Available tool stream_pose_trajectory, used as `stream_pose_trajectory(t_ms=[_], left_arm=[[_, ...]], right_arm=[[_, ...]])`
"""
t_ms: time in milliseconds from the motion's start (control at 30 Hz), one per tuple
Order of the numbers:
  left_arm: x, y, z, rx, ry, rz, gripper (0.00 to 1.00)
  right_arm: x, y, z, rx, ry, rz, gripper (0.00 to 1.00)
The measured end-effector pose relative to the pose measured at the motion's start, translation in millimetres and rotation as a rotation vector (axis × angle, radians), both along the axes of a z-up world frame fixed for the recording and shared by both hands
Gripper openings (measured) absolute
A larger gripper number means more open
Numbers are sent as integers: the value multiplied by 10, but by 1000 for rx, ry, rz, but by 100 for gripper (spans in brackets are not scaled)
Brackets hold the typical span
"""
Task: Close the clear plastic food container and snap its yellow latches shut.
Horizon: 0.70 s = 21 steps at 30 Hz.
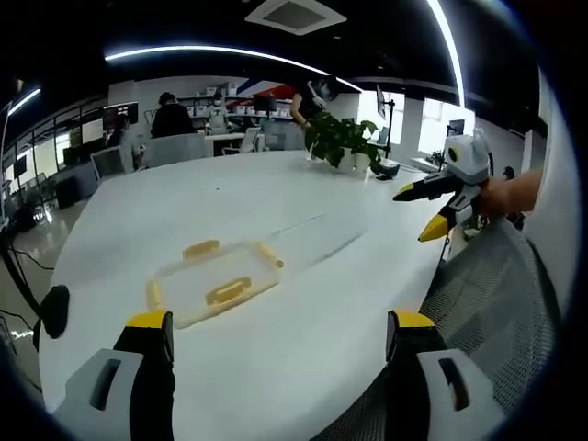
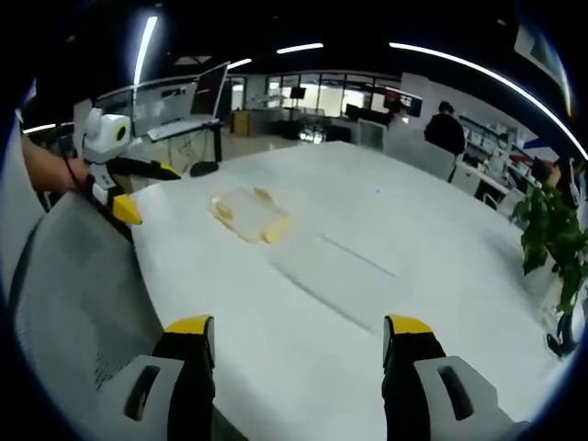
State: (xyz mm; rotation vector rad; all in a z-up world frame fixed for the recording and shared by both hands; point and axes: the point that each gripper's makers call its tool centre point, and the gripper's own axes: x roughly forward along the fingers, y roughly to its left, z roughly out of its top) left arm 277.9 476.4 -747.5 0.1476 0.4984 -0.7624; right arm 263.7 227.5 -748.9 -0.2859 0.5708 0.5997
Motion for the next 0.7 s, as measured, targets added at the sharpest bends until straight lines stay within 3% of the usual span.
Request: stream_pose_trajectory(t_ms=[700], left_arm=[[130,136,-63,-17,9,23,96]], right_arm=[[224,137,-5,23,1,25,74]])
